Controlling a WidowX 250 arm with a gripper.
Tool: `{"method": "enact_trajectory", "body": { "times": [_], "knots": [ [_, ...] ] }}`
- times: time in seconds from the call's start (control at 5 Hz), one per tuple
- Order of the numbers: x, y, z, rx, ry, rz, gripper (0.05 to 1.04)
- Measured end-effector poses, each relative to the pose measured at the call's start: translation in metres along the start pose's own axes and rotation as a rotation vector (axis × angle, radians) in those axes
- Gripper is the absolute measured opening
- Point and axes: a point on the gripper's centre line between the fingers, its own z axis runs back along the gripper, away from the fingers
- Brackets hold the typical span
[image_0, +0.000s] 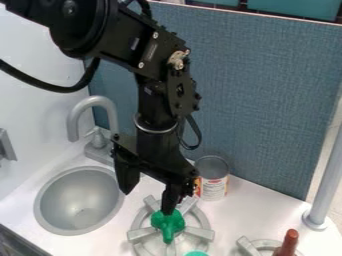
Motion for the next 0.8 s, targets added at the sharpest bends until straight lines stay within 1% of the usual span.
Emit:
{"method": "enact_trajectory", "body": {
  "times": [0.2, 0.4, 0.6, 0.8],
  "knots": [
    [-0.001, -0.001, -0.005, -0.001, 0.015, -0.006, 1.001],
    [0.034, 0.004, -0.023, -0.060, -0.004, 0.000, 1.001],
    [0.079, 0.008, -0.047, -0.077, 0.040, 0.012, 1.001],
    [0.115, 0.010, -0.075, -0.046, 0.100, 0.017, 1.001]
  ]
}}
